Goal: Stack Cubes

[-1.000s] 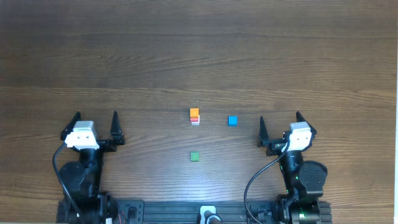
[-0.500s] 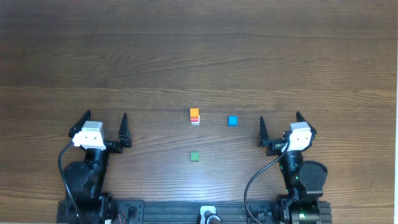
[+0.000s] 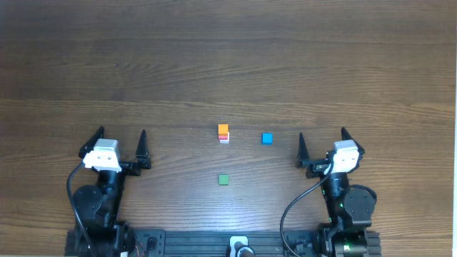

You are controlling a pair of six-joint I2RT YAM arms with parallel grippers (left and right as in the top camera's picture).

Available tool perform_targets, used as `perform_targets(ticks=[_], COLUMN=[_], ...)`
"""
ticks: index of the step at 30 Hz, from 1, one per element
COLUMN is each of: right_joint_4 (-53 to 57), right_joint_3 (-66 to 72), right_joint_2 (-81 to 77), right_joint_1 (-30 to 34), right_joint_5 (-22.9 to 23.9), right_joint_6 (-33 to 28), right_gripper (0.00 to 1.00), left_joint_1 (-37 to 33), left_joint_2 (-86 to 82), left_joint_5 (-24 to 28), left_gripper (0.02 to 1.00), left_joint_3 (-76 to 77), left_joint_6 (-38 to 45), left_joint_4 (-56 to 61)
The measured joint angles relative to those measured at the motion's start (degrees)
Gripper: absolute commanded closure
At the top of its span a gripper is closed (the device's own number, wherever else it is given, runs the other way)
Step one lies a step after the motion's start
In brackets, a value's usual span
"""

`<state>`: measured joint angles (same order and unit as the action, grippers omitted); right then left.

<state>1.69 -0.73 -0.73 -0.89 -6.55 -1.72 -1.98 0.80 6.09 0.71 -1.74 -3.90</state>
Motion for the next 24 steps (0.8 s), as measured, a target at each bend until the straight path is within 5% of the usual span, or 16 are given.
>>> perform_targets(ticks=[9,24], right_joint_4=[-4.0,11.7], right_joint_3=[0.0,-13.8], right_joint_2=[0.0,-8.5], right_joint_1=[0.0,-0.1], right_joint_5=[-1.5,-24.7], right_joint_6=[7.9,14.9], right_gripper=[0.009,0.009], left_joint_1=[0.0,0.0], left_joint_2=[0.0,0.0], left_joint_5=[0.0,0.0], left_gripper=[0.018,0.018], left_joint_3=[0.0,0.0], left_joint_6=[0.0,0.0], left_joint_4=[0.0,0.0])
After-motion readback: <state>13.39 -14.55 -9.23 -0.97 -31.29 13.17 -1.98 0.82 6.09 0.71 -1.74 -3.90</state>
